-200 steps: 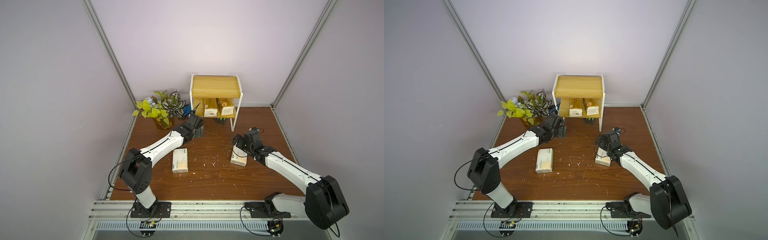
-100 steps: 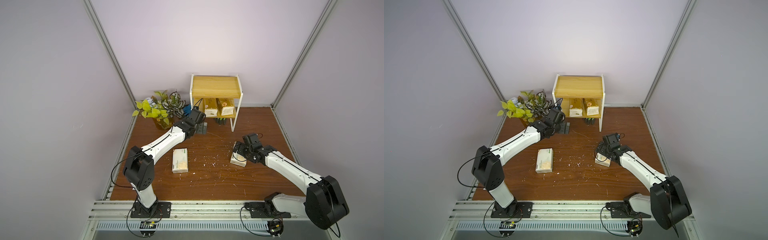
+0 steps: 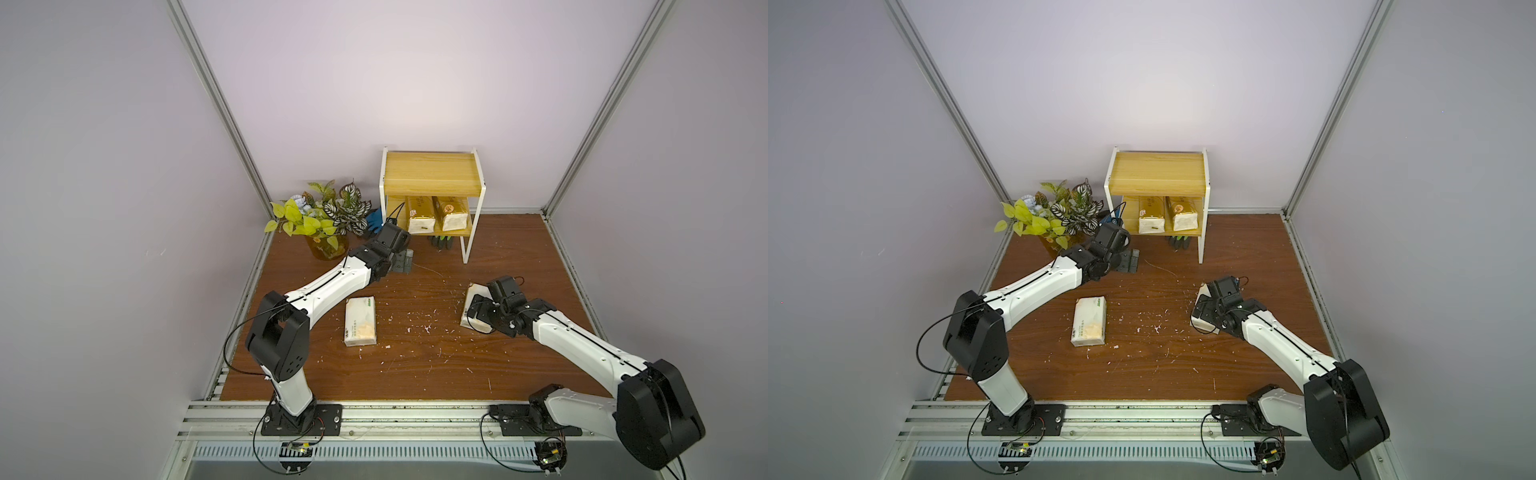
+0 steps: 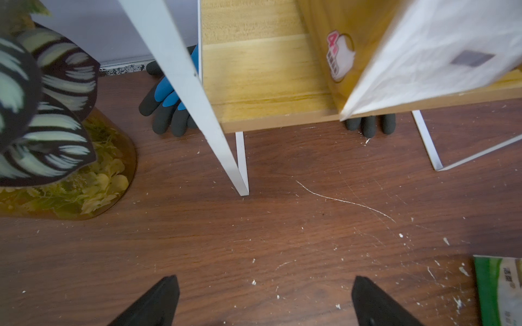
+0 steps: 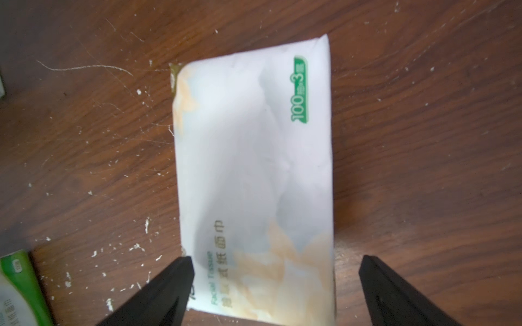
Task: Place the tissue boxes on the shelf by color
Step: Pick up the box of tissues from the center of the board.
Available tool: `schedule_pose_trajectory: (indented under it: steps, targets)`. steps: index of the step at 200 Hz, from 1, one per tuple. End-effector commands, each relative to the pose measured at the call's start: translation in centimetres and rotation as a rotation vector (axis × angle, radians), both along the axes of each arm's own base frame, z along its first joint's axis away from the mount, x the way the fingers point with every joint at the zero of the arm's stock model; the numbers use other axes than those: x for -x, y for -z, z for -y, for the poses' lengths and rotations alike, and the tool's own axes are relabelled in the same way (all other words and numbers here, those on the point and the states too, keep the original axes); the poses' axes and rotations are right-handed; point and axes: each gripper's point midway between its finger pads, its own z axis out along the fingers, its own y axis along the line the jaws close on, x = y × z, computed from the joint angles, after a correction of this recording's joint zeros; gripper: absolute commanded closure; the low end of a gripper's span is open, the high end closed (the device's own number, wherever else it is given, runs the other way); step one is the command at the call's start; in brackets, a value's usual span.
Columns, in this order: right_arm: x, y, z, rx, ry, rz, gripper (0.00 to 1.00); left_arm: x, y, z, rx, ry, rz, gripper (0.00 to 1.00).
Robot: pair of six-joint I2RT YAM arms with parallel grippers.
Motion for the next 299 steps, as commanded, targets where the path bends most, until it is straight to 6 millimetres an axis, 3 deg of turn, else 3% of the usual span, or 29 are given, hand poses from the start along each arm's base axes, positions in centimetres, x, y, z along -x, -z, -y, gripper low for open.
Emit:
schedule_pose_trajectory:
  steps: [1, 54, 98, 172, 209, 268, 299]
  targets:
    - [-0.3, -0.7, -0.9, -0.049, -0.018, 0.044, 0.01, 0.1, 0.0, -0.4, 0.018, -0.004, -0.005, 0.01]
    - [-1.0, -2.3, -2.3, -0.083, -0.067, 0.089, 0.01, -0.2, -0.4, -0.1, 0.016, 0.013, 0.008, 0.00]
    - [-0.9, -0.9, -2.7, -0.035, -0.128, 0.023, 0.00, -0.4, -0.7, -0.3, -0.008, 0.015, 0.022, 0.00]
    - [-1.4, -1.2, -4.0, -0.037, -0.178, -0.010, 0.01, -0.4, -0.6, -0.2, -0.011, 0.028, 0.020, 0.01]
    - [-0.9, -0.9, -3.8, -0.053, -0.087, -0.097, 0.01, -0.4, -0.6, -0.1, -0.009, 0.033, 0.020, 0.00]
    - [-1.8, -3.7, -3.3, -0.099, 0.101, -0.093, 0.01, 0.0, -0.3, -0.2, -0.007, 0.037, 0.005, 0.00]
    - [-1.8, -2.7, -3.0, -0.089, 0.174, -0.142, 0.01, 0.4, -0.1, -0.4, -0.005, 0.039, 0.000, 0.01]
